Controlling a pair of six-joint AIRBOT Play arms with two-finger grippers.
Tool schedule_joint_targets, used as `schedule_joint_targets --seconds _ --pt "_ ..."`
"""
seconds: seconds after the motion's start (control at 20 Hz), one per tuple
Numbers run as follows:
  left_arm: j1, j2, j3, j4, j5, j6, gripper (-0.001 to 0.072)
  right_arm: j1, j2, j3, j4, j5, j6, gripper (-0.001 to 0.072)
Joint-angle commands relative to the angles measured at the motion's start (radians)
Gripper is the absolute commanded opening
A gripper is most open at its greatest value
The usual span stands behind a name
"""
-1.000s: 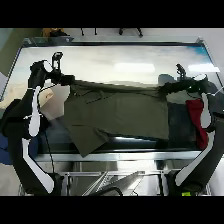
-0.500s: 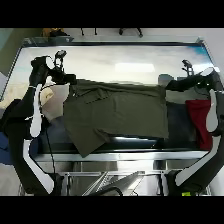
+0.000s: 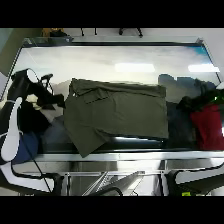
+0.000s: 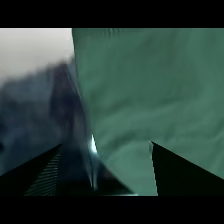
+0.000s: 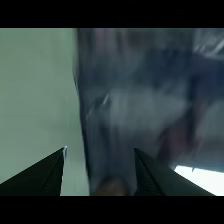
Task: Fold the shirts.
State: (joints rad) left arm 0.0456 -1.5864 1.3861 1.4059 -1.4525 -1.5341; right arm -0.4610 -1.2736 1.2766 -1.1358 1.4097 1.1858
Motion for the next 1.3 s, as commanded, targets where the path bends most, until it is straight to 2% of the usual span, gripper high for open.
schedule_joint_targets --seconds 0.0,0.15,0.4,0.55,0.75,0.8,0.85,0.9,0.95,1.0,1.2,1.25 --pt "0.009 0.187 -0.352 -0.048 0.058 -0.005 0.0604 -0.011 0.104 -0.321 0.053 -0.078 -0.018 0.0474" --pt "0.009 0.297 -0.536 -0.11 0.158 -0.004 0.0604 -0.008 0.105 -0.43 0.131 -0.141 -0.089 0.0474" --pt "-0.006 0.361 -0.725 -0.222 0.313 0.006 0.0604 0.004 0.106 -0.454 0.166 -0.173 -0.124 0.0474" --pt "-0.052 0.361 -0.788 -0.348 0.422 0.045 0.0604 0.037 0.106 -0.454 0.261 -0.175 -0.169 0.0471" --pt "-0.141 0.345 -0.782 -0.38 0.478 0.045 0.0602 0.075 0.106 -0.454 0.288 -0.183 -0.17 0.0458" --pt "-0.156 0.337 -0.766 -0.386 0.478 0.045 0.05 0.08 0.106 -0.454 0.288 -0.182 -0.169 0.0457" --pt "-0.17 0.33 -0.743 -0.385 0.475 0.049 0.0205 0.079 0.106 -0.454 0.288 -0.173 -0.17 0.0457" --pt "-0.18 0.327 -0.719 -0.385 0.465 0.063 0.0011 0.079 0.106 -0.454 0.287 -0.16 -0.17 0.0453" --pt "-0.184 0.327 -0.693 -0.381 0.452 0.072 0.0016 0.079 0.106 -0.454 0.288 -0.141 -0.177 0.0371" --pt "-0.184 0.327 -0.663 -0.377 0.425 0.072 0.0016 0.077 0.108 -0.454 0.283 -0.114 -0.195 0.0236" --pt "-0.177 0.376 -0.553 -0.292 0.266 0.069 0.0015 0.046 0.125 -0.451 0.272 -0.038 -0.183 0.022" --pt "-0.177 0.408 -0.531 -0.279 0.239 0.066 0.0014 0.03 0.134 -0.449 0.272 -0.02 -0.179 0.0194"
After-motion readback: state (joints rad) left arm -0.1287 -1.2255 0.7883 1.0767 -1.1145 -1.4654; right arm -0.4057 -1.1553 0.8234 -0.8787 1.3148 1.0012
